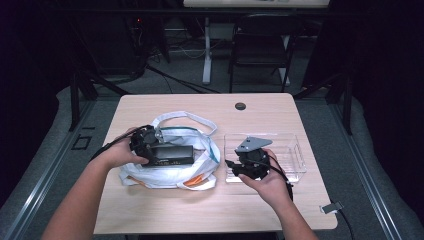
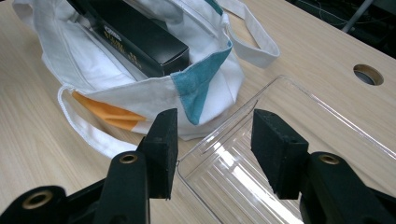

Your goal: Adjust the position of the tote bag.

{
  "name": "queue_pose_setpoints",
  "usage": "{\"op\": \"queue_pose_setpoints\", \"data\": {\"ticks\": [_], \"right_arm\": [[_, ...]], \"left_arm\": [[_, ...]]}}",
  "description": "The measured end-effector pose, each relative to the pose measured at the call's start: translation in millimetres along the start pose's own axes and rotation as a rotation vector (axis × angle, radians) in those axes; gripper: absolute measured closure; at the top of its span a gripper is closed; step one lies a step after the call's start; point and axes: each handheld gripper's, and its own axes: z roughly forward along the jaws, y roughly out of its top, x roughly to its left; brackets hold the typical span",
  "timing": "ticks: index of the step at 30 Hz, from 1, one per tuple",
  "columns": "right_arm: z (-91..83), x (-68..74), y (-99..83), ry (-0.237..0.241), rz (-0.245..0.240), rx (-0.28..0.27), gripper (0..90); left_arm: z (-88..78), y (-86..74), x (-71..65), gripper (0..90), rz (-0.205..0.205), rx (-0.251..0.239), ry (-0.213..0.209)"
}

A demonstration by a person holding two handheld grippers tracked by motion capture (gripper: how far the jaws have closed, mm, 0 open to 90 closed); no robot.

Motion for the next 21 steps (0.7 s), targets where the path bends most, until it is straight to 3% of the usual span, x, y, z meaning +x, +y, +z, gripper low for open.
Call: {"op": "queue_pose_setpoints", "data": {"ticks": [21], "right_arm": [[-2.8,-0.5,-5.7,-0.014,0.005,0.004,51.0]], "left_arm": [[29.4,6.3,3.0,24.6,0.015,0.05,-0.063]]}}
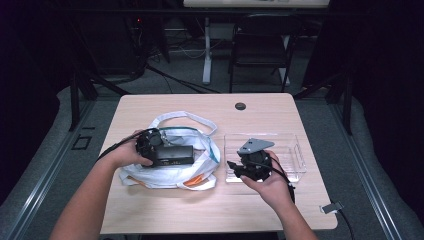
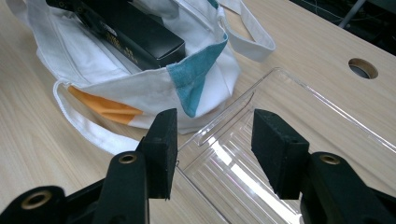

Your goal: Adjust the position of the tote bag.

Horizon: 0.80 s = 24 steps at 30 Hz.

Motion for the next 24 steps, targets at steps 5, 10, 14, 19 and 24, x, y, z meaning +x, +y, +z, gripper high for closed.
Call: {"op": "queue_pose_setpoints", "data": {"ticks": [5,10,14,19,24], "right_arm": [[-0.4,-0.3,-1.5,-0.004,0.002,0.004,50.9],[-2.4,-1.2,-2.8,-0.01,0.002,0.003,50.9],[-2.8,-1.1,-3.7,-0.013,0.01,-0.004,50.9],[-2.6,-0.9,-3.8,-0.011,0.01,-0.003,50.9],[-1.7,-0.5,-3.6,-0.011,0.007,0.0,50.9]], "left_arm": [[5.9,2.8,-0.9,25.7,0.022,0.013,-0.001],[9.0,4.1,-1.0,27.7,0.036,0.025,0.002],[8.2,3.2,-2.1,31.0,0.052,0.025,0.013],[6.7,1.2,-2.0,33.0,0.072,0.019,0.007],[4.6,-0.5,-4.2,35.0,0.087,0.011,0.01]]}}
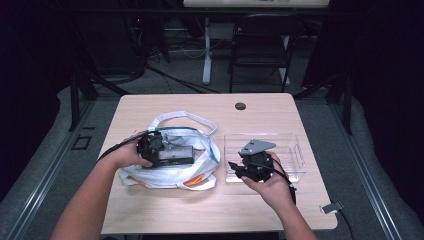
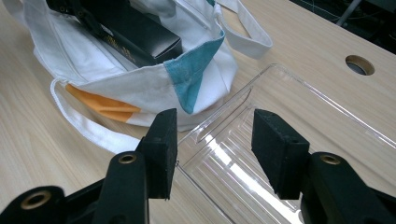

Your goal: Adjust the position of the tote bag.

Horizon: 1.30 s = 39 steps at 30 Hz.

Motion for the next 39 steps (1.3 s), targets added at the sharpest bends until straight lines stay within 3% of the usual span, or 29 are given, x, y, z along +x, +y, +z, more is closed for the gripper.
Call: {"op": "queue_pose_setpoints", "data": {"ticks": [8,14,24,39], "right_arm": [[0.6,-1.5,0.2,0.004,0.008,-0.005,50.8],[2.4,-2.0,-0.5,0.009,0.015,-0.003,50.5],[3.6,-2.1,-0.7,0.012,0.019,-0.009,50.2],[4.5,-2.9,-1.4,0.013,0.019,-0.005,50.2]], "left_arm": [[-4.7,-2.3,-4.4,38.0,0.019,-0.011,0.016],[-7.2,-5.5,-7.0,40.3,0.06,-0.035,0.03],[-8.2,-7.8,-9.4,42.6,0.112,-0.023,0.061],[-10.5,-10.0,-10.5,43.5,0.131,-0.034,0.065]]}}
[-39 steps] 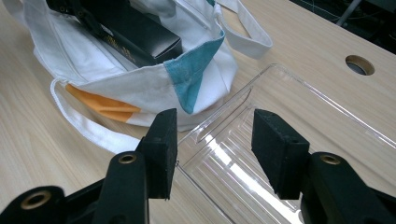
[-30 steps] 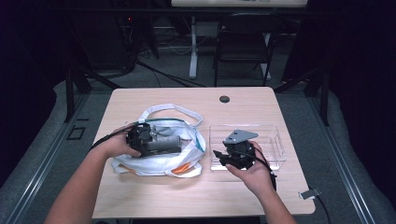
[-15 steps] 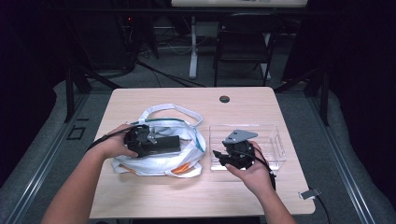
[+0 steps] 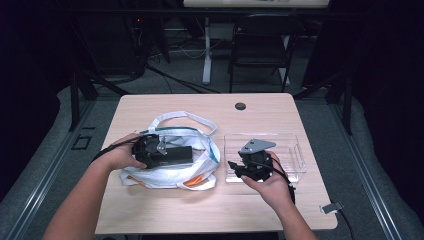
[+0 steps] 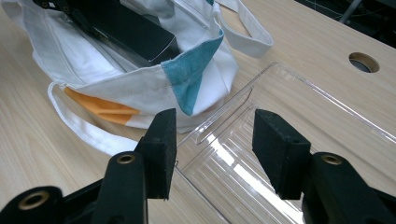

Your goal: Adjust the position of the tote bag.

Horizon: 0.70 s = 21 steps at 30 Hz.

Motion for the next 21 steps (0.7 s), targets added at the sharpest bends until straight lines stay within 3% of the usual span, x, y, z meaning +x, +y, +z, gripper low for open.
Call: {"op": "queue_pose_setpoints", "data": {"ticks": [21], "right_arm": [[0.1,-1.0,0.5,-0.005,0.001,-0.004,49.9]], "left_arm": [[-29.6,-4.3,-0.6,43.9,-0.014,-0.061,0.026]]}}
